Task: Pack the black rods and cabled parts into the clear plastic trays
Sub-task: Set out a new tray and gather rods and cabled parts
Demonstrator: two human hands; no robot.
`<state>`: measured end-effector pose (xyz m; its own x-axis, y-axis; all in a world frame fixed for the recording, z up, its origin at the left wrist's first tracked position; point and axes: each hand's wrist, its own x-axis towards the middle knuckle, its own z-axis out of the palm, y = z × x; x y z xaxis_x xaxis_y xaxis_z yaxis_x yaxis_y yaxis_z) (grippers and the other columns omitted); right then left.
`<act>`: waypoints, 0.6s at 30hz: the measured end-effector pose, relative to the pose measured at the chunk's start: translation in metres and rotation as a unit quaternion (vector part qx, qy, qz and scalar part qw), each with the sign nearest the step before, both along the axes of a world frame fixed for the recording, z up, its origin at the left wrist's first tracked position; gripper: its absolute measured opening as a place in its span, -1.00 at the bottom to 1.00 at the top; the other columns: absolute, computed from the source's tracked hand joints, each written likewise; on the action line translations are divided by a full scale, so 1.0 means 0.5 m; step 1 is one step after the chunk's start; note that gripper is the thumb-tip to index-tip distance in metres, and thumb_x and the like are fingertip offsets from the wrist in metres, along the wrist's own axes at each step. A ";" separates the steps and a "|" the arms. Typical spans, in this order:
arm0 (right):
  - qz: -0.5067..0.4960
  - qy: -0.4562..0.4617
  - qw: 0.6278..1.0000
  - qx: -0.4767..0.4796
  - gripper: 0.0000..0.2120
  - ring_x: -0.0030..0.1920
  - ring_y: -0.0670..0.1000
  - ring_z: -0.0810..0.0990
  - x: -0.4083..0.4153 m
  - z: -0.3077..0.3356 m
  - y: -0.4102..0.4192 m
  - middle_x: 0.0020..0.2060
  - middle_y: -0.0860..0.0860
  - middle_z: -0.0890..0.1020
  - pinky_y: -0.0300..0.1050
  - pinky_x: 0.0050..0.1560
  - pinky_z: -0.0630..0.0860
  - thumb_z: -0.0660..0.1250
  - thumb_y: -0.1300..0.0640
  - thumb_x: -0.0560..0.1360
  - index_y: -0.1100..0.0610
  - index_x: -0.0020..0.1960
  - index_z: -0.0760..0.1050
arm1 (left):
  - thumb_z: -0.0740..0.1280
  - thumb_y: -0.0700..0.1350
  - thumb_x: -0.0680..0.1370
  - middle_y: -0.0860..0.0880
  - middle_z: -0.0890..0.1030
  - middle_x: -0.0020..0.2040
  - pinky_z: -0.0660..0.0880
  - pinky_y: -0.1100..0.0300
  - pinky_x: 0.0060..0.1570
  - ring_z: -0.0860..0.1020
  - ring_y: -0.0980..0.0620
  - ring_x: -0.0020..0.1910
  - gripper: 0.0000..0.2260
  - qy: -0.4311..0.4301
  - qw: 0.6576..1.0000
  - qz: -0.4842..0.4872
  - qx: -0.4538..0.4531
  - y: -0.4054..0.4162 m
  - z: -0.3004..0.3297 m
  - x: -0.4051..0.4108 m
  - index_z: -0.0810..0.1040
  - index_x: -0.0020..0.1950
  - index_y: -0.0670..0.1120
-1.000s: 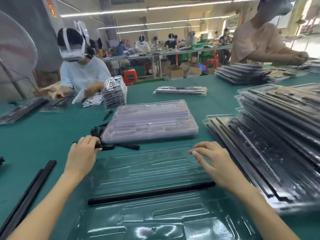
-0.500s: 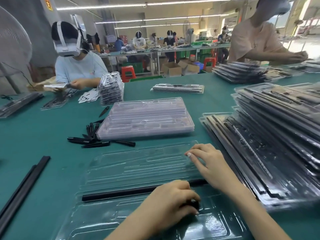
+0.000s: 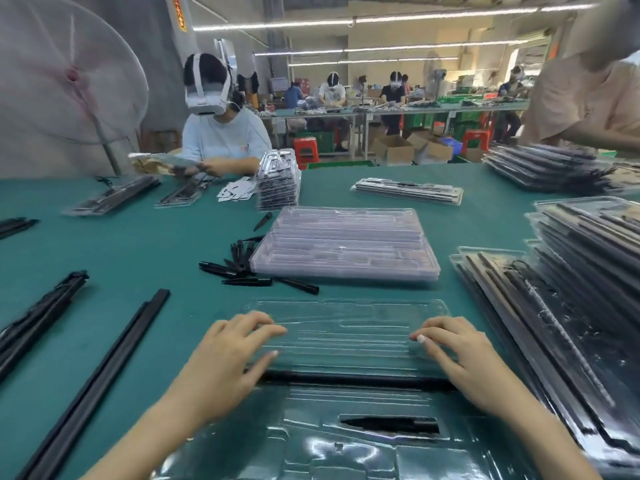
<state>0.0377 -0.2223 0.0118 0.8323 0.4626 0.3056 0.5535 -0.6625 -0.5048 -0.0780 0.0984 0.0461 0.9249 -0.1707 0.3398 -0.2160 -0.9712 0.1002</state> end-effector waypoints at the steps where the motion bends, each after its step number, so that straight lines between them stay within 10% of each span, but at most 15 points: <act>1: 0.007 0.007 1.000 0.007 -0.81 0.13 -0.17 0.44 -0.003 0.003 0.003 0.00 -0.26 0.53 0.04 0.23 0.35 0.22 -0.01 0.56 -0.10 0.03 0.61 | 0.22 0.02 0.59 0.13 0.51 0.15 0.26 0.24 0.13 0.50 0.10 0.14 -0.74 0.004 0.998 0.064 -0.012 0.061 0.002 -0.012 0.53 0.25 0.06; 11: 0.052 -0.011 0.972 -0.229 -0.82 0.29 -0.27 0.21 -0.011 0.080 0.116 0.17 -0.38 0.28 -0.09 0.38 0.05 0.01 -0.24 0.57 -0.50 0.13 0.12 | 0.05 0.06 0.65 -0.10 0.32 0.35 0.35 0.05 0.27 0.31 -0.08 0.35 -0.63 0.145 0.813 0.553 0.108 0.467 -0.041 -0.209 0.27 0.37 -0.12; 18: 0.136 -0.023 0.963 -0.231 -0.78 0.34 -0.28 0.11 -0.052 0.087 0.238 0.22 -0.37 0.22 -0.10 0.40 -0.03 -0.05 -0.26 0.57 -0.49 0.19 0.17 | 0.37 -0.28 0.51 -0.30 0.53 -0.15 0.43 -0.18 -0.19 0.52 -0.30 -0.14 -0.89 0.010 0.854 0.514 0.081 0.484 -0.069 -0.253 0.54 -0.11 -0.35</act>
<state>0.0119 -0.1035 0.0552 0.6523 0.7564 0.0482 0.7524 -0.6385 -0.1621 -0.2047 0.3404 0.0115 0.6200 0.6910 0.3715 0.7588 -0.6486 -0.0600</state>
